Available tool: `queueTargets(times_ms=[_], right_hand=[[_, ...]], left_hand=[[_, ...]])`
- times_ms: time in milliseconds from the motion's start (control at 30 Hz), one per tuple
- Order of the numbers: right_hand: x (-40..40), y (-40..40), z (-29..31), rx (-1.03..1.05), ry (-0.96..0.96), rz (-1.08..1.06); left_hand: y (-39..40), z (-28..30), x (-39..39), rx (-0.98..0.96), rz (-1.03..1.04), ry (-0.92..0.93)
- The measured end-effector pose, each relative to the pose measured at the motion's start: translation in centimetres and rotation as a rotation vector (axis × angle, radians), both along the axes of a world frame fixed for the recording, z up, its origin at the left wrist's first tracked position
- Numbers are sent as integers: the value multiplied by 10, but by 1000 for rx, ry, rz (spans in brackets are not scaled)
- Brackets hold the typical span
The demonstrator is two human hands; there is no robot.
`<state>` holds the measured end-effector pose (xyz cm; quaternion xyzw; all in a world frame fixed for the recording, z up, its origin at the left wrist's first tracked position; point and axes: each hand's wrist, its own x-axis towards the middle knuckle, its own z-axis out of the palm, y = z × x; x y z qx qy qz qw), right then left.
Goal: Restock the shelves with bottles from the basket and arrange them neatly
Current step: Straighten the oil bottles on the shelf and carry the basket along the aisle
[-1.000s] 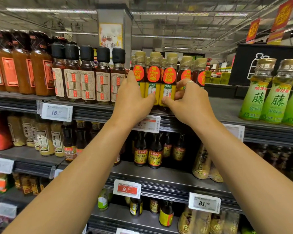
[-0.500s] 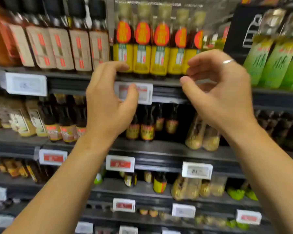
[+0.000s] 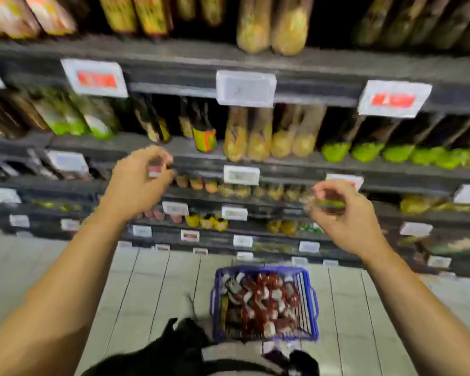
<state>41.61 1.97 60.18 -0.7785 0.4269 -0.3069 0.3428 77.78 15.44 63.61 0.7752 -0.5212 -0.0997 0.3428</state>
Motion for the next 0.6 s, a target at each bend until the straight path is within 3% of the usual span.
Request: queueTargets(times_ms=[67,200,400,600], right_hand=[[-38,1,-57,211,164,38],[-94,20,-144,545,364,104],[-121,59,-203,798,610,78],[-122,100,-265,997,874,85]], left_hand=[[11,-47,-29,249,40,168],[41,-128,-90,544,123,343],[86,-217,-154,803,204,601],[124,-311,-177,1012,336,718]])
